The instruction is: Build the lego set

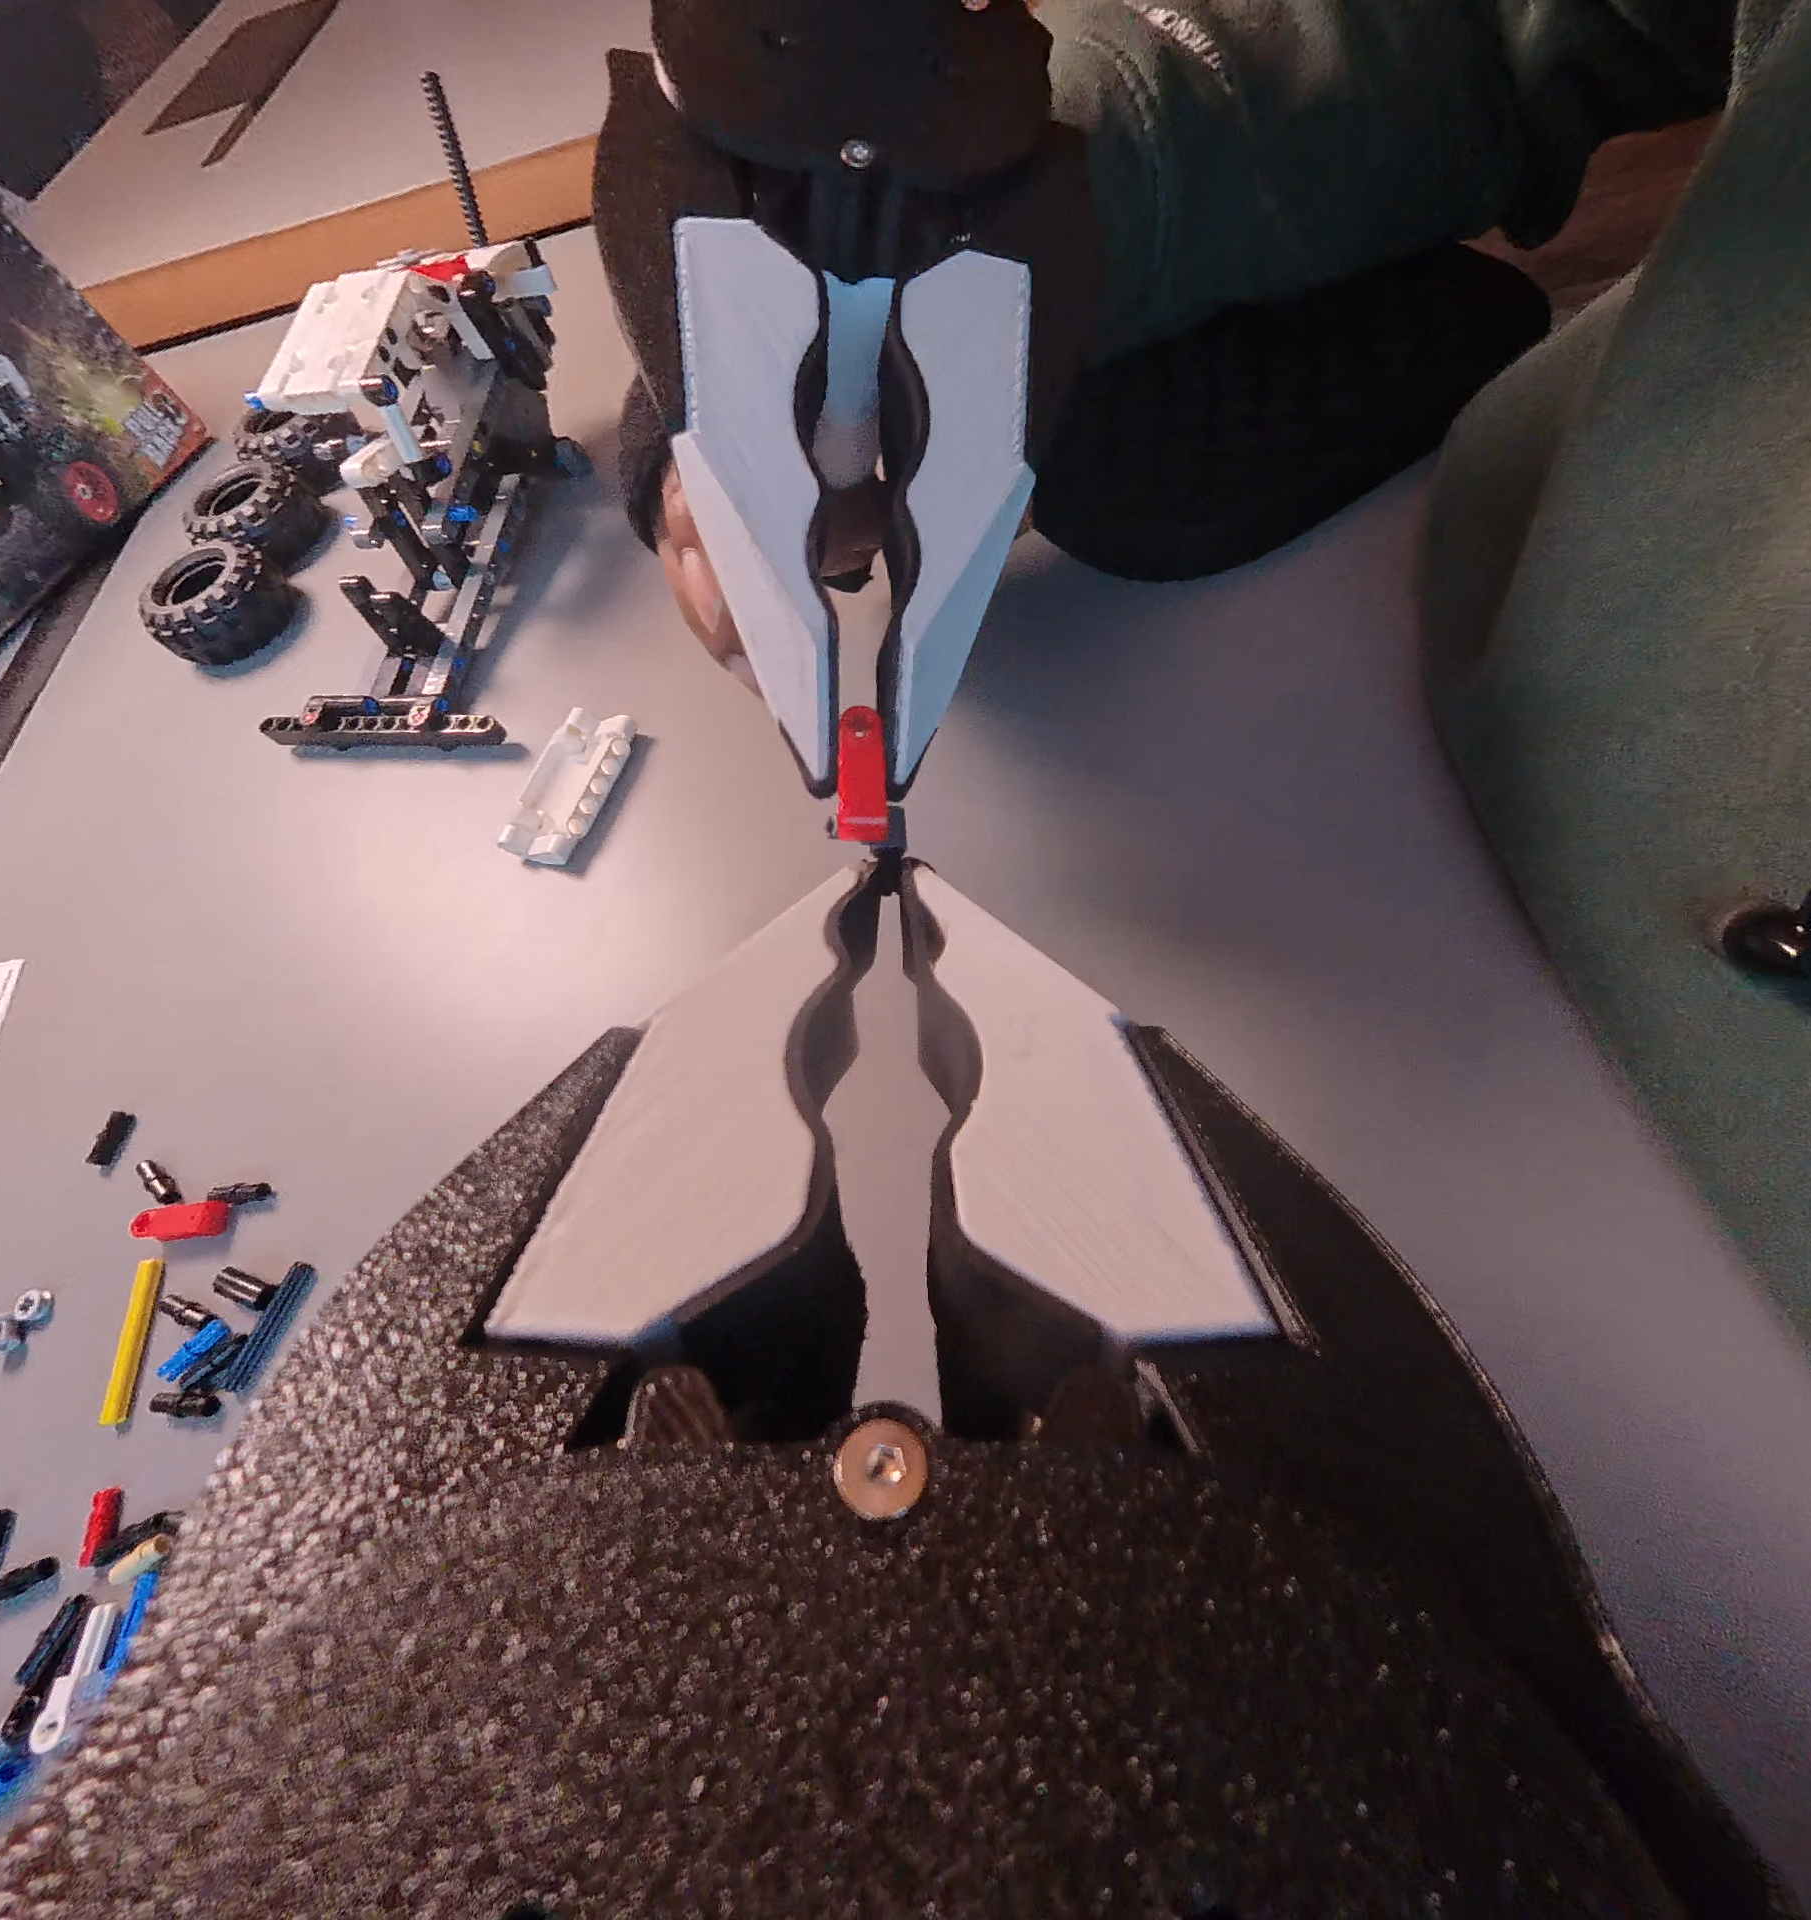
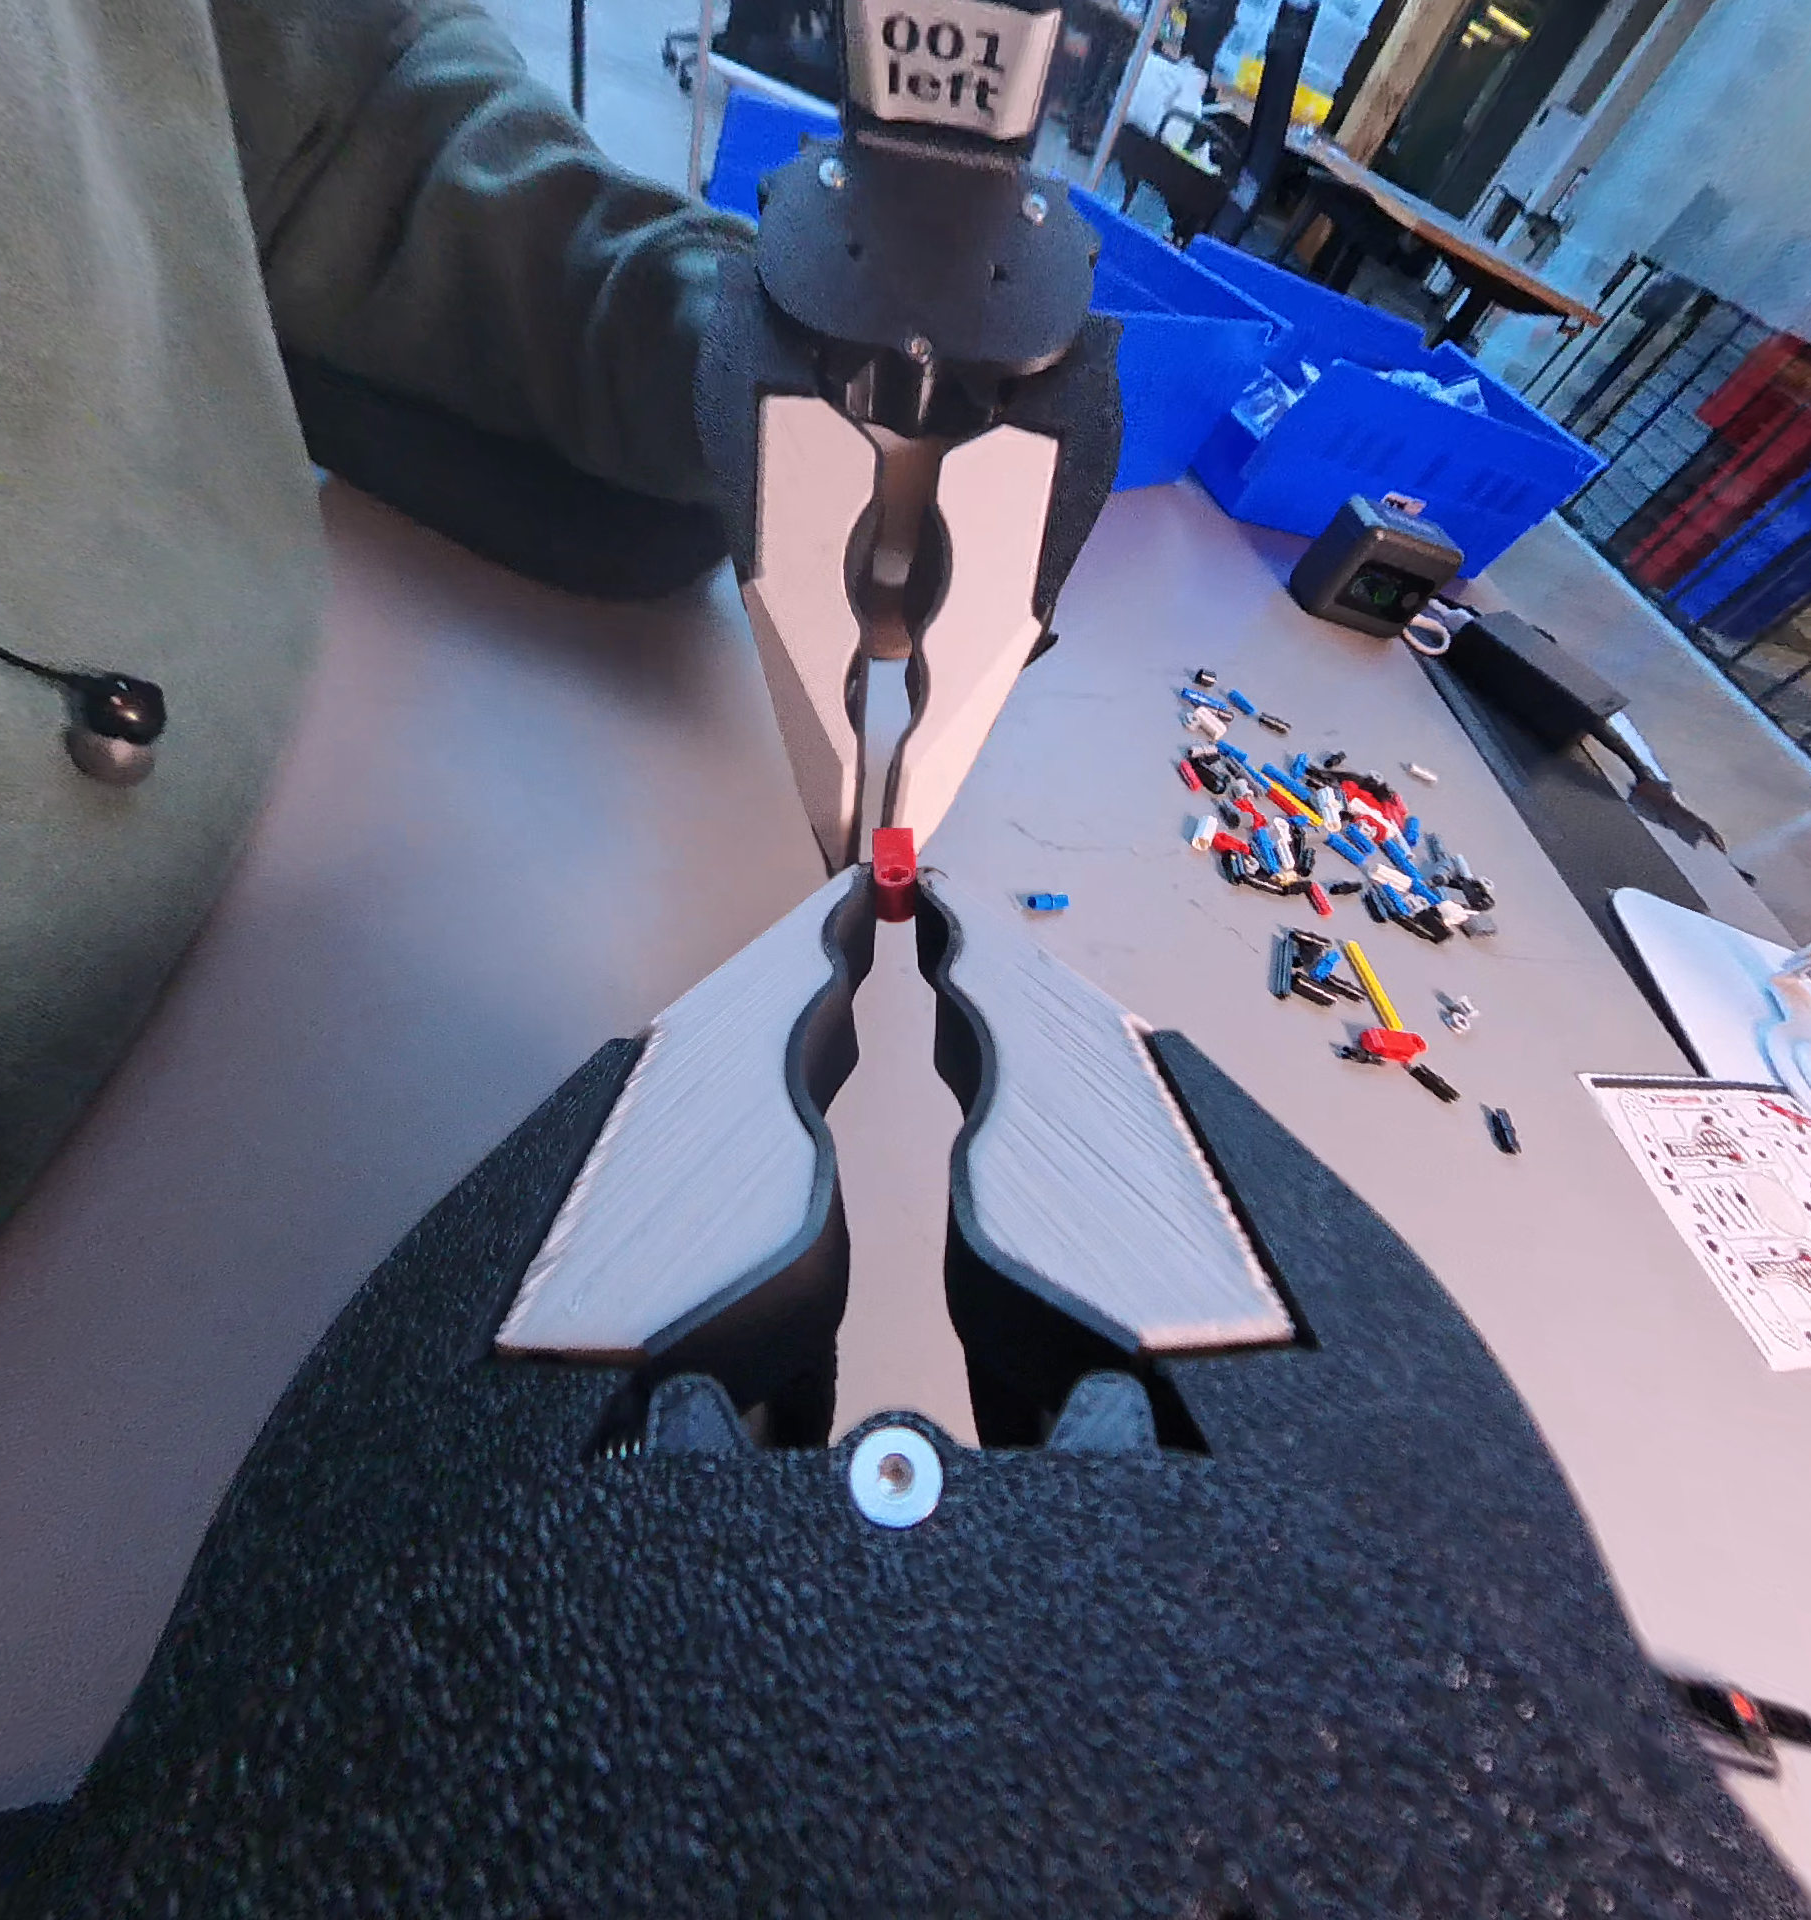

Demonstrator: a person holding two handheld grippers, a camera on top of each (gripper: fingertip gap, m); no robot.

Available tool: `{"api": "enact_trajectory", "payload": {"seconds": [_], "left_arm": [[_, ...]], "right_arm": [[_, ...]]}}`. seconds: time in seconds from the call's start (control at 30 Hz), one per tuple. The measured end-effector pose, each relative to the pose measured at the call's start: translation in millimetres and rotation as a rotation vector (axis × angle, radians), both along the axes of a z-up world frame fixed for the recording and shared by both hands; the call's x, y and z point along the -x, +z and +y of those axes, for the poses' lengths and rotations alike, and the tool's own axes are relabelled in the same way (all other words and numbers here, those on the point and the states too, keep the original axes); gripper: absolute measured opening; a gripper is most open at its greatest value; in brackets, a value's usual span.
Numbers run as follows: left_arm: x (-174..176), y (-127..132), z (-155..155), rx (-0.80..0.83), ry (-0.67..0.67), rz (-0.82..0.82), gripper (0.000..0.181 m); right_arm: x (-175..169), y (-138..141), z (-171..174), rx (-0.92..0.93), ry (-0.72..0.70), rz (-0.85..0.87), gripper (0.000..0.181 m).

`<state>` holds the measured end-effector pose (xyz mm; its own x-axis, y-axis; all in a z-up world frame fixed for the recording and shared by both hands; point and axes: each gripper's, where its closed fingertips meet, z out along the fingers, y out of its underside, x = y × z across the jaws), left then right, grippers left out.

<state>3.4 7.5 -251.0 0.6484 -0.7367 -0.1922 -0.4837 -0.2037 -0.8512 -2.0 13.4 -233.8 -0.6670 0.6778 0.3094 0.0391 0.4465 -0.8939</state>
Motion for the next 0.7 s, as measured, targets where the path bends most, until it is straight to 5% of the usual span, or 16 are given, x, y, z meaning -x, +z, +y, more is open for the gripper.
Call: {"api": "enact_trajectory", "payload": {"seconds": [0.33,0.57,0.7], "left_arm": [[12,-4,11,-0.076,0.072,0.101,0.003],[10,-21,10,-0.033,0.046,0.125,0.004],[6,-24,7,0.035,0.026,0.041,0.004]], "right_arm": [[8,11,27,0.274,-0.106,-0.115,0.007],[9,-34,21,0.046,-0.127,-0.224,0.007],[5,-36,13,0.039,-0.082,-0.233,0.007]]}}
